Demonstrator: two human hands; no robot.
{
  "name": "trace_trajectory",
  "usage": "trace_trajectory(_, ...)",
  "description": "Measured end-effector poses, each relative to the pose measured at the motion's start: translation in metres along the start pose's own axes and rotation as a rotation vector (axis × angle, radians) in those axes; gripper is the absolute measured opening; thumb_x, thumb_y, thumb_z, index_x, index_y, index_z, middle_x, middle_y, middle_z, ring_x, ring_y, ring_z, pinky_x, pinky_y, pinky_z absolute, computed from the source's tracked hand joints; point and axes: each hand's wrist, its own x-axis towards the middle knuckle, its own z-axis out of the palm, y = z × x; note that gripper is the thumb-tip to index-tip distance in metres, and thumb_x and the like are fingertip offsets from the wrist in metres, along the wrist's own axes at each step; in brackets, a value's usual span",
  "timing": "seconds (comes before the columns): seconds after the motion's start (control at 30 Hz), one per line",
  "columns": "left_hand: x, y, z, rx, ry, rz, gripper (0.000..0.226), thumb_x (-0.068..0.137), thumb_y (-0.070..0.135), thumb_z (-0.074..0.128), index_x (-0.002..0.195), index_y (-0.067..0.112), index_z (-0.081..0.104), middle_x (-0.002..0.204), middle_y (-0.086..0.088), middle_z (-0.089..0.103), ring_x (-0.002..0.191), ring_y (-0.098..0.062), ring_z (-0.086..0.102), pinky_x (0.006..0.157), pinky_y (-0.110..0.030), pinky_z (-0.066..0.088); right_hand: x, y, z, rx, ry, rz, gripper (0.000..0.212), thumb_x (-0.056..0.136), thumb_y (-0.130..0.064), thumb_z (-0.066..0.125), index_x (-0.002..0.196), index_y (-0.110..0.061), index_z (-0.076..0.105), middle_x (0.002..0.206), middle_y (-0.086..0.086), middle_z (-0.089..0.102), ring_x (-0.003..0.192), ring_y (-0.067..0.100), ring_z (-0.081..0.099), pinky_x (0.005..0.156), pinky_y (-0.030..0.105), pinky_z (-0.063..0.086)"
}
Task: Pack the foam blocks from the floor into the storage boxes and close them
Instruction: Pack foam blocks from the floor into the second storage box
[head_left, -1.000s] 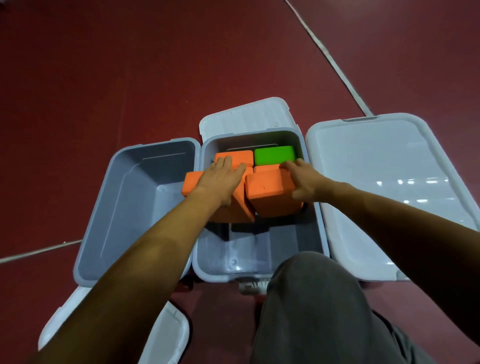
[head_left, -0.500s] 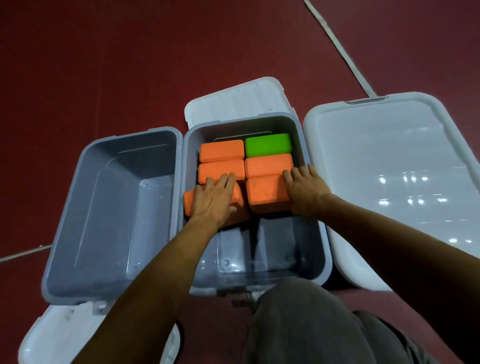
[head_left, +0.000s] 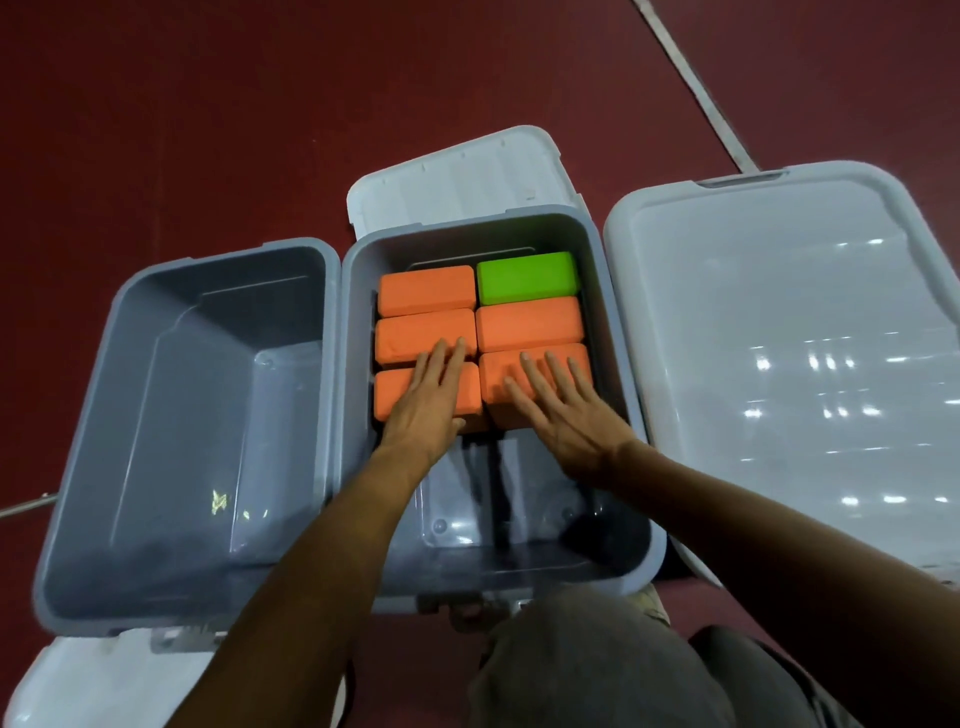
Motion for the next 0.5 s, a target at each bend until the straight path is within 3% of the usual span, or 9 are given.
trace_trajectory(0.1,0.003,-0.009,0.003,0.058,-0.04,0.017,0.094,0.097,0.019,0.062,0.16,0.017,-0.008,0.168,-0.004,-0.011,0.154,-0.025,-0.01,0.124,-0.047,0.017,0.003,-0.013,0.001,0.05,-0.144,0.097,0.1,0.091,-0.028,0.05,0.154,-0.012,-0.026,0.157,0.031,-0.028,0.143,0.058,-0.019,0.117,0.068,0.0)
trace_trajectory(0.2,0.005,-0.01,0.003,0.085,-0.048,-0.106,0.083,0.101,0.032,0.055,0.158,0.037,-0.006,0.166,-0.007,-0.019,0.151,-0.041,-0.015,0.116,-0.068,0.007,0.007,-0.022,-0.002,0.001,-0.242,0.157,0.127,0.081,-0.052,0.063,0.148,-0.008,-0.035,0.149,0.036,-0.038,0.138,0.06,-0.029,0.115,0.069,-0.004)
trace_trajectory(0.3,0.003,-0.006,0.003,0.092,-0.05,-0.198,0.08,0.102,0.042,0.049,0.153,0.052,-0.011,0.164,-0.02,-0.014,0.148,-0.052,-0.007,0.113,-0.07,0.02,0.012,-0.025,-0.002,0.036,-0.268,0.178,0.133,0.076,-0.063,0.061,0.147,-0.007,-0.037,0.146,0.037,-0.041,0.135,0.062,-0.032,0.113,0.071,-0.008)
trace_trajectory(0.5,0.0,-0.011,0.011,0.154,0.017,-0.183,0.077,0.103,0.049,0.042,0.153,0.05,-0.016,0.165,-0.023,-0.006,0.148,-0.052,0.001,0.114,-0.067,0.026,0.016,-0.018,-0.002,0.111,-0.309,0.157,0.135,0.075,-0.067,0.062,0.147,-0.008,-0.036,0.145,0.037,-0.043,0.133,0.062,-0.034,0.112,0.072,-0.006)
